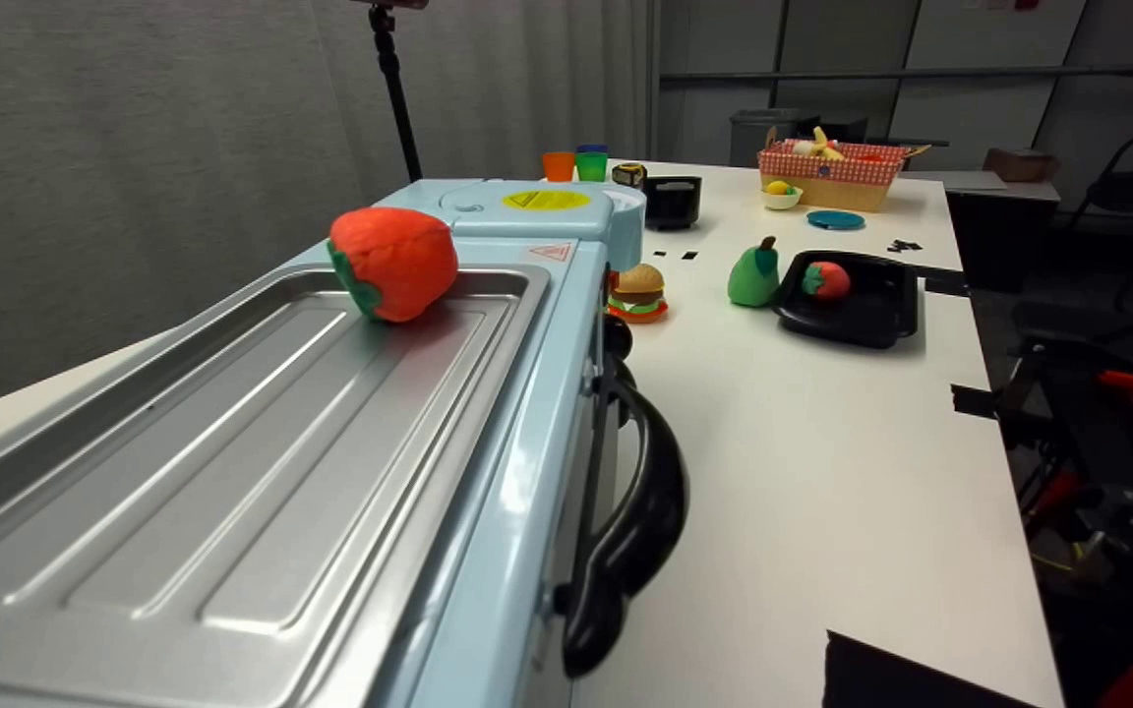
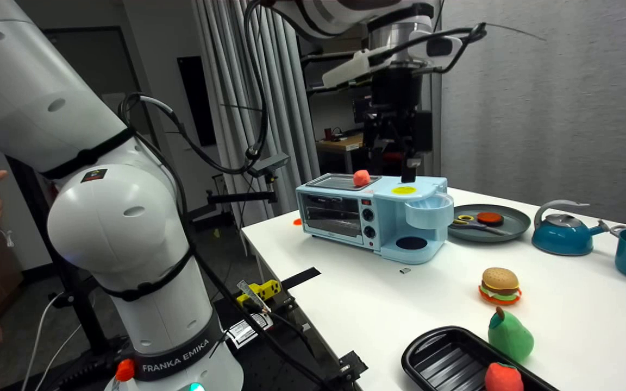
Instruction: Move the orange plushie from the black plate to the top of the oven
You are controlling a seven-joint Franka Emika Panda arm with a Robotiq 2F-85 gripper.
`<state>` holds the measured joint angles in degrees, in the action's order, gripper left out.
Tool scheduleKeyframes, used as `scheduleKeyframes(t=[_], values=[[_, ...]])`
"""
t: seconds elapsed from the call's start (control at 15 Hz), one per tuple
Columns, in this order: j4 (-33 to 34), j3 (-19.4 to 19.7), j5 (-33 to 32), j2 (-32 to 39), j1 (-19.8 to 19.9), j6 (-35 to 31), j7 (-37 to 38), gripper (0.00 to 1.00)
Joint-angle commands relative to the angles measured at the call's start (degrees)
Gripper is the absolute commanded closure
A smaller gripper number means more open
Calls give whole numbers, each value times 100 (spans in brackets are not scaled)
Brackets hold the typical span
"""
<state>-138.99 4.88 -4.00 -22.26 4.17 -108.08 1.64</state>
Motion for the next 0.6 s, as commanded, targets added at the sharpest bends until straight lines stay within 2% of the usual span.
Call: scheduleKeyframes(t=[0.0,0.53], values=[[-317,119,-153,176,203,-349,-29,0],[-320,117,-118,254,213,-245,-9,0]])
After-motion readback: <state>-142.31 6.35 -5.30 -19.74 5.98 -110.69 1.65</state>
